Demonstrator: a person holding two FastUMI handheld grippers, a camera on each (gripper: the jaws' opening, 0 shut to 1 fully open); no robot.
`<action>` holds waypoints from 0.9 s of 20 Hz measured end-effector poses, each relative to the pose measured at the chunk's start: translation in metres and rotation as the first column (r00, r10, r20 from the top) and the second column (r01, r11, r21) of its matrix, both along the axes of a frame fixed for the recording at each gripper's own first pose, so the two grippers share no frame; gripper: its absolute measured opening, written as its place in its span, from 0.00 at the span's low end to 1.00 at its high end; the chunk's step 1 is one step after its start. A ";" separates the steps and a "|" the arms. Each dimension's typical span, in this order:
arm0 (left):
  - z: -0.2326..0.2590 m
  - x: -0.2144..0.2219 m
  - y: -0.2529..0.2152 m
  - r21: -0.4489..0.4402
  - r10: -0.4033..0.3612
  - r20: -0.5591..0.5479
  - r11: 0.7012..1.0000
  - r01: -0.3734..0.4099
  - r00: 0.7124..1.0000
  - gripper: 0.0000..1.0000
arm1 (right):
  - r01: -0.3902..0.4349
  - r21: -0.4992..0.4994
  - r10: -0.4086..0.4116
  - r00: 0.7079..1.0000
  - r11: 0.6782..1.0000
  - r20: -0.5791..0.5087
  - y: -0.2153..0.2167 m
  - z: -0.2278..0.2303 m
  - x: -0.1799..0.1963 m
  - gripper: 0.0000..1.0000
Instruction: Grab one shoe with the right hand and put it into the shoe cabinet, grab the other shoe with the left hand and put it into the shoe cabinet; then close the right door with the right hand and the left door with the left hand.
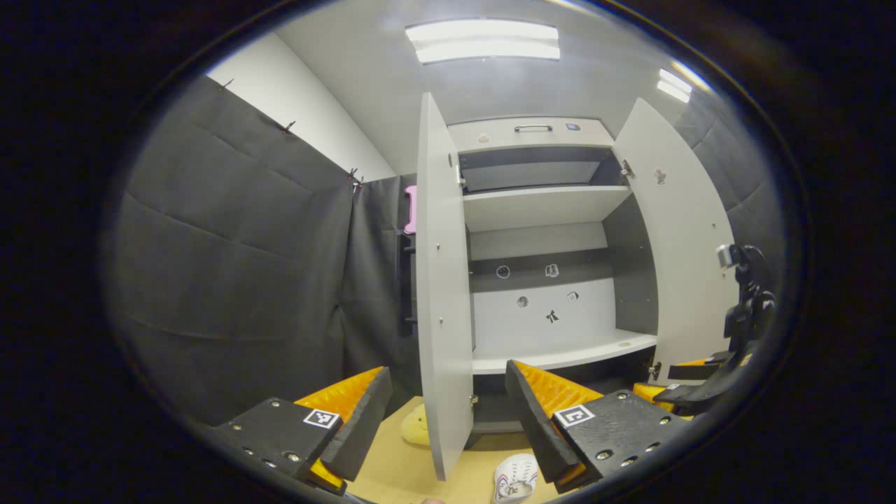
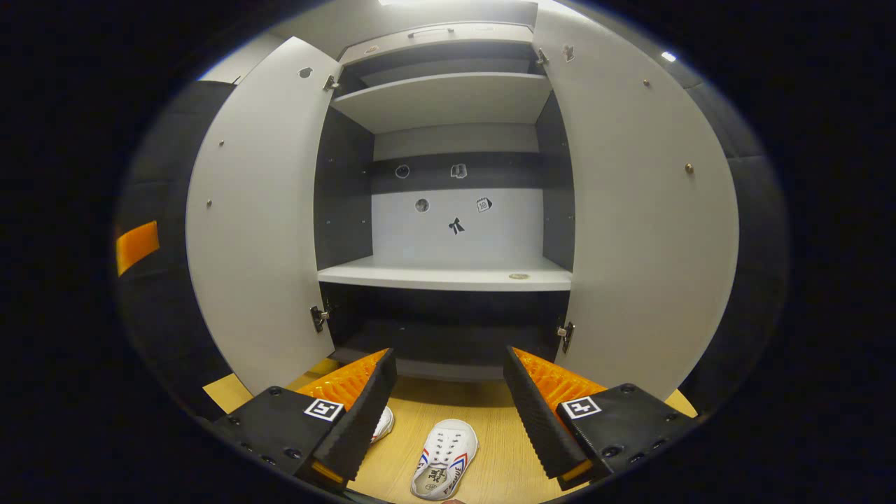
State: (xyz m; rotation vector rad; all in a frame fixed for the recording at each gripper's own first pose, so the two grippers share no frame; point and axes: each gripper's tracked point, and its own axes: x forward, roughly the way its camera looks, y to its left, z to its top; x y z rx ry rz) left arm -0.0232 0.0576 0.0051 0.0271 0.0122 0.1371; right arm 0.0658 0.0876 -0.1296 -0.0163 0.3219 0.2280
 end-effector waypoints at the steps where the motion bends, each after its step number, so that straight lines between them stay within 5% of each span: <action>1: -0.001 -0.001 0.002 0.000 0.005 -0.004 1.000 -0.005 1.000 0.95 | -0.010 -0.006 0.010 1.000 1.000 -0.030 0.003 -0.012 0.001 0.97; 5: -0.004 -0.004 0.006 0.005 0.020 -0.016 1.000 -0.020 1.000 0.95 | -0.040 -0.004 0.039 0.982 0.999 -0.187 0.017 -0.068 -0.004 0.97; 18: -0.016 -0.017 0.022 0.023 0.072 -0.059 0.997 -0.071 0.996 0.95 | -0.112 -0.052 0.068 0.847 0.992 -0.527 0.036 -0.191 -0.022 0.98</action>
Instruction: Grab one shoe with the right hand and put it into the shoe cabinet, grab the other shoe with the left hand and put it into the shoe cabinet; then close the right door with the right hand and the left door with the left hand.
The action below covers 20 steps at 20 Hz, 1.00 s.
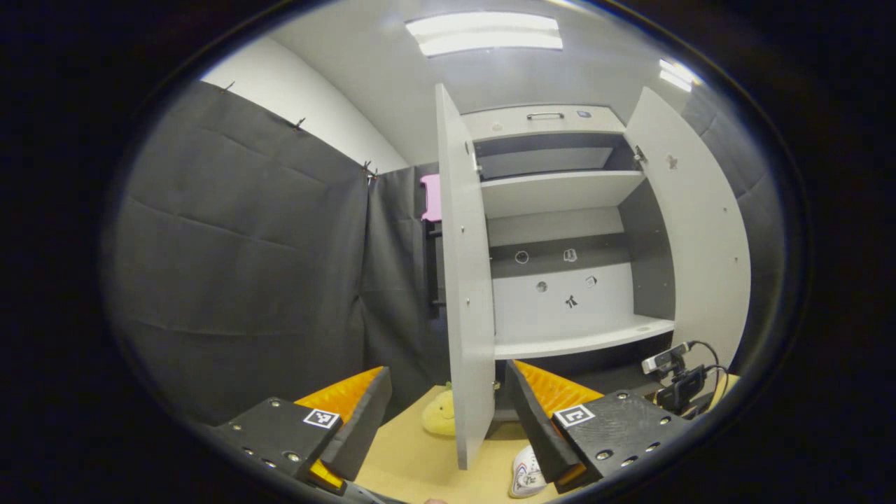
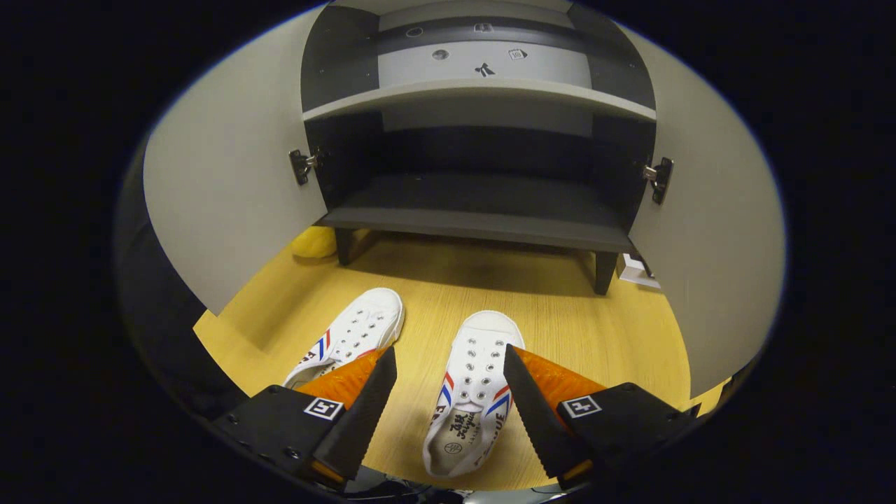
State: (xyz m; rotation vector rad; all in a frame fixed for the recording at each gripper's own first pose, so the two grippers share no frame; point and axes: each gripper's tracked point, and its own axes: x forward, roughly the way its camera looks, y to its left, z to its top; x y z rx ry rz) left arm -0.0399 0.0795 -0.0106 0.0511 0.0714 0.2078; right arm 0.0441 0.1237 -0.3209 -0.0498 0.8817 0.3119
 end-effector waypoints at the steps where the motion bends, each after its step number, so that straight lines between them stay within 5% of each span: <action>1: -0.001 -0.001 0.001 -0.002 0.005 -0.006 1.000 -0.005 1.000 0.95 | -0.001 -0.002 0.001 1.000 1.000 -0.031 0.001 -0.008 -0.002 0.97; 4: -0.006 -0.006 0.003 -0.003 0.016 -0.024 1.000 -0.016 1.000 0.94 | -0.003 -0.016 0.002 0.995 1.000 -0.100 0.002 -0.027 -0.009 0.90; 11: -0.011 -0.003 0.006 0.007 0.027 -0.044 1.000 -0.027 0.999 0.94 | -0.027 -0.037 0.019 0.981 0.999 -0.194 0.006 -0.057 -0.013 0.94; 15: -0.012 0.003 0.001 0.013 0.019 -0.045 1.000 -0.018 0.999 0.94 | -0.029 -0.088 0.004 0.964 0.996 -0.268 0.002 -0.082 -0.013 0.78; 17: -0.009 0.006 0.001 0.017 0.019 -0.039 1.000 -0.018 0.999 0.94 | -0.005 -0.082 -0.018 0.961 0.997 -0.277 0.000 -0.079 -0.014 0.55; 19: -0.012 0.007 -0.001 0.018 0.018 -0.045 1.000 -0.017 0.999 0.94 | 0.028 -0.097 -0.054 0.960 0.995 -0.274 -0.009 -0.080 -0.011 0.55; 20: -0.012 0.006 -0.001 0.017 0.019 -0.045 1.000 -0.018 0.999 0.94 | 0.037 -0.082 -0.059 0.957 0.996 -0.285 -0.008 -0.079 -0.011 0.36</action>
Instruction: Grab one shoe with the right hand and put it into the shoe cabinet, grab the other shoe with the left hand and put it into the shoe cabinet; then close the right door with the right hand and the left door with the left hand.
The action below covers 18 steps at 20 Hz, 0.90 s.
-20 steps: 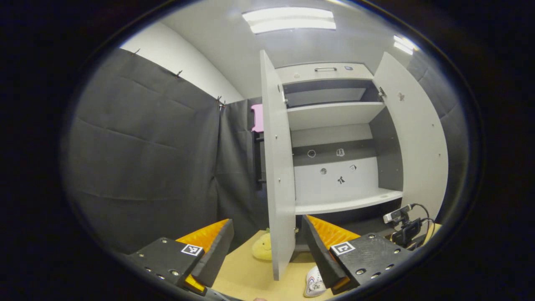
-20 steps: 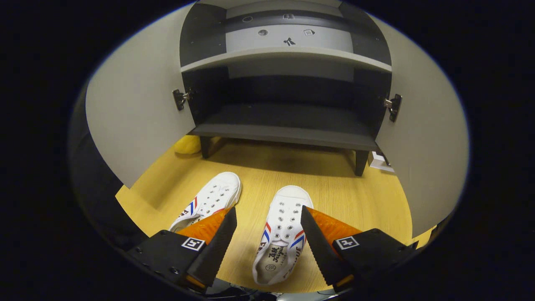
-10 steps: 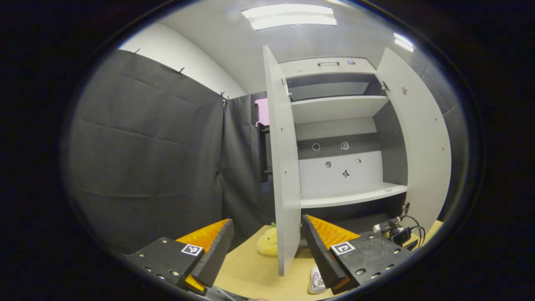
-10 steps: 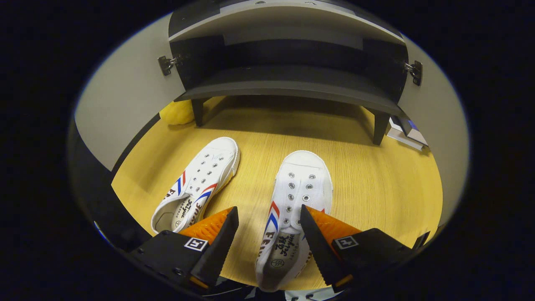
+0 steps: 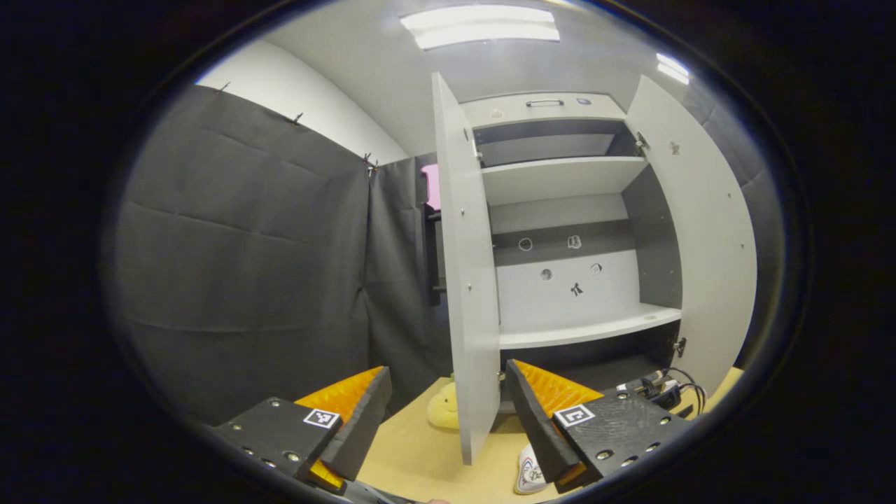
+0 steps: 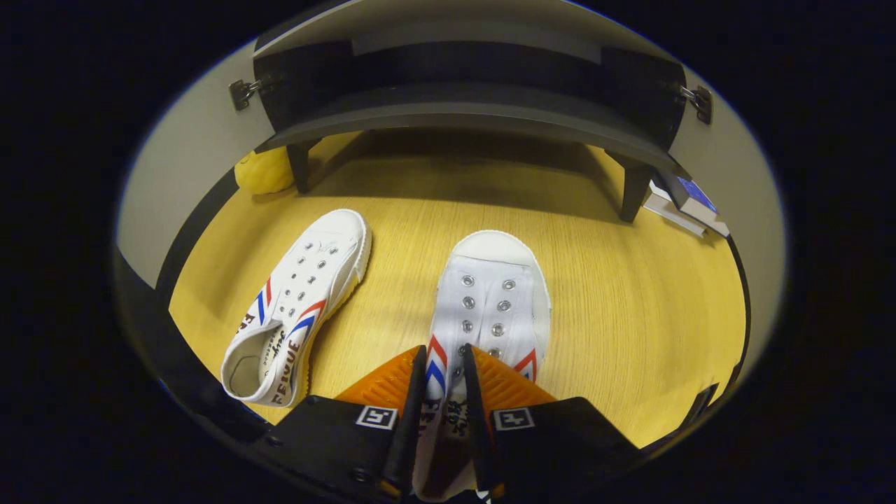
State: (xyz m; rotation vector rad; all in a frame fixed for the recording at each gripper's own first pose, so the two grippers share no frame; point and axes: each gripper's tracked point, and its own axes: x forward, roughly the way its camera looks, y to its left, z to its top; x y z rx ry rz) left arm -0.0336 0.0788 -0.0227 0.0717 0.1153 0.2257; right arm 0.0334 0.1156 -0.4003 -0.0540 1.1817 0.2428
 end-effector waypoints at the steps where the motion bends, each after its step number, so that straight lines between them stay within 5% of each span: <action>1: 0.000 0.002 -0.001 -0.002 0.001 0.001 1.000 -0.001 1.000 0.94 | -0.006 0.021 0.006 1.000 1.000 -0.003 0.001 0.000 0.000 0.36; 2: 0.000 0.002 -0.002 -0.003 0.001 0.001 1.000 -0.001 1.000 0.94 | 0.005 0.038 -0.004 1.000 0.999 -0.004 -0.001 0.001 0.000 0.36; 3: 0.001 0.003 -0.003 -0.003 -0.001 0.002 1.000 0.001 1.000 0.94 | 0.002 0.038 -0.002 1.000 0.999 -0.003 -0.014 0.007 0.001 0.25; 6: 0.002 0.003 -0.010 -0.001 -0.010 0.007 1.000 0.010 1.000 0.94 | -0.008 0.077 0.007 1.000 0.997 0.012 -0.006 -0.011 0.009 0.25; 8: 0.003 0.002 -0.014 0.006 -0.015 0.006 1.000 0.015 1.000 0.94 | 0.027 0.099 -0.029 0.999 0.995 0.024 -0.004 -0.004 0.002 0.02; 11: 0.004 0.002 -0.021 0.008 -0.031 -0.001 0.999 0.031 1.000 0.94 | -0.022 0.077 0.017 0.998 0.997 0.059 -0.010 0.006 0.003 0.02; 18: 0.004 0.004 -0.034 0.006 -0.057 0.005 0.998 0.057 0.998 0.94 | 0.024 0.160 -0.045 0.991 0.987 0.128 -0.022 0.052 0.016 0.01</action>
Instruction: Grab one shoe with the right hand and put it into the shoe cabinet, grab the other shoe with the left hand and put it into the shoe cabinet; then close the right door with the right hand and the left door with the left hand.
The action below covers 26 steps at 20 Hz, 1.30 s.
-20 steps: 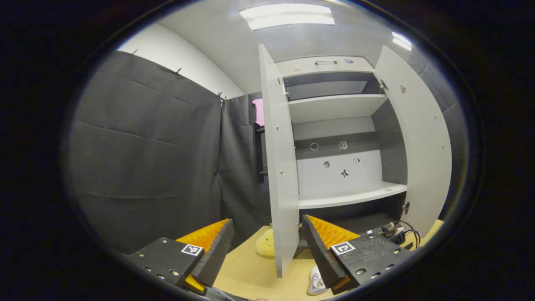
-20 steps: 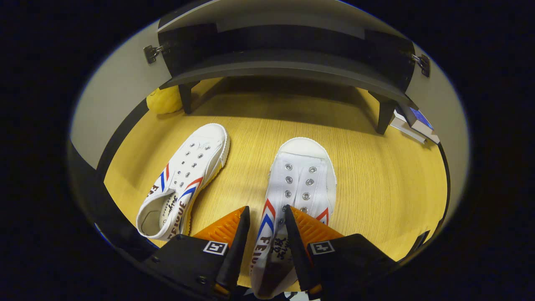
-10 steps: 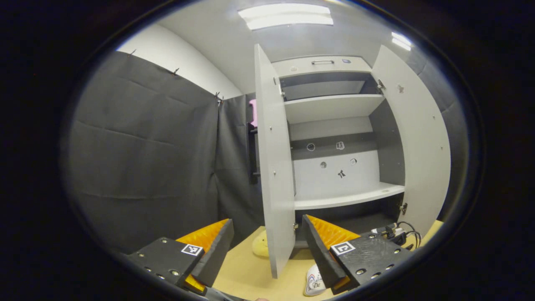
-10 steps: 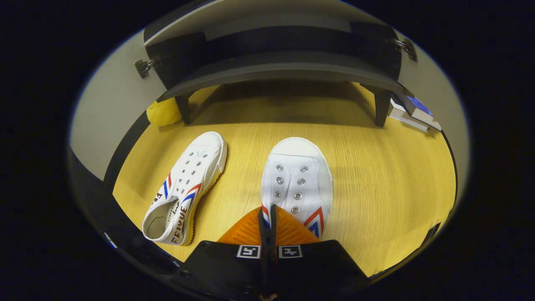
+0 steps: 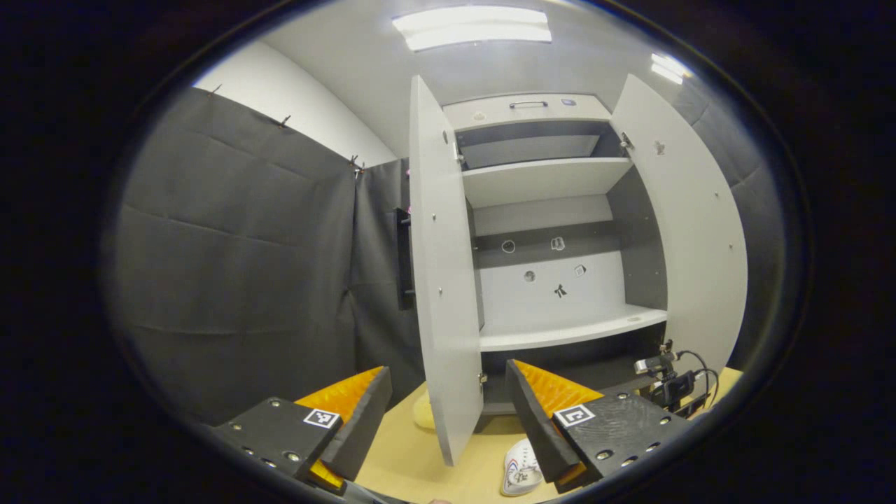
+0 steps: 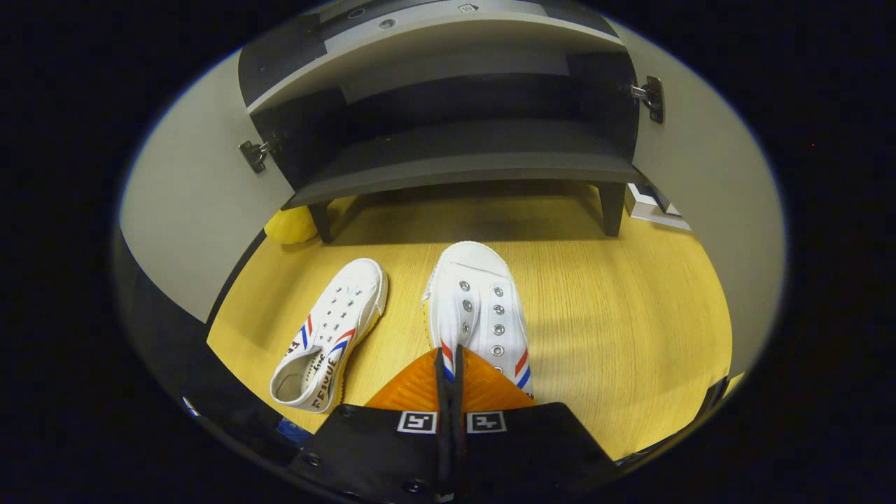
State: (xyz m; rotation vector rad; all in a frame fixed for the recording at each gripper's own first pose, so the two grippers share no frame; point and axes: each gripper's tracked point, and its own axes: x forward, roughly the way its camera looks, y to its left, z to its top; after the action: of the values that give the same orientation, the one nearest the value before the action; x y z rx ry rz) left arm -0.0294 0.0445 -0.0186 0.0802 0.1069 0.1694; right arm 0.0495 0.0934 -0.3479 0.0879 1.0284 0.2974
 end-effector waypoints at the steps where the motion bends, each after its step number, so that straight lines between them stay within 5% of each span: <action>1: -0.002 0.002 -0.002 -0.004 -0.006 -0.005 1.000 0.006 1.000 0.95 | -0.006 0.014 0.005 1.000 1.000 0.015 0.002 0.008 0.002 0.01; 12: 0.007 0.002 -0.013 -0.018 -0.055 0.018 0.998 0.055 0.998 0.95 | -0.015 0.177 -0.021 0.979 0.984 0.204 0.012 0.131 0.033 0.01; 26: 0.009 0.009 -0.015 -0.014 -0.038 0.043 0.999 0.039 0.998 0.94 | -0.020 0.289 -0.113 0.893 0.957 0.436 0.013 0.272 0.111 0.01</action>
State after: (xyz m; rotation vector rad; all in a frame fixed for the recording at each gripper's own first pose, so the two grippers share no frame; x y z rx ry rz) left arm -0.0209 0.0296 -0.0096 0.0640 0.0639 0.1316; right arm 0.1607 0.1067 -0.0757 0.2938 0.5142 0.4003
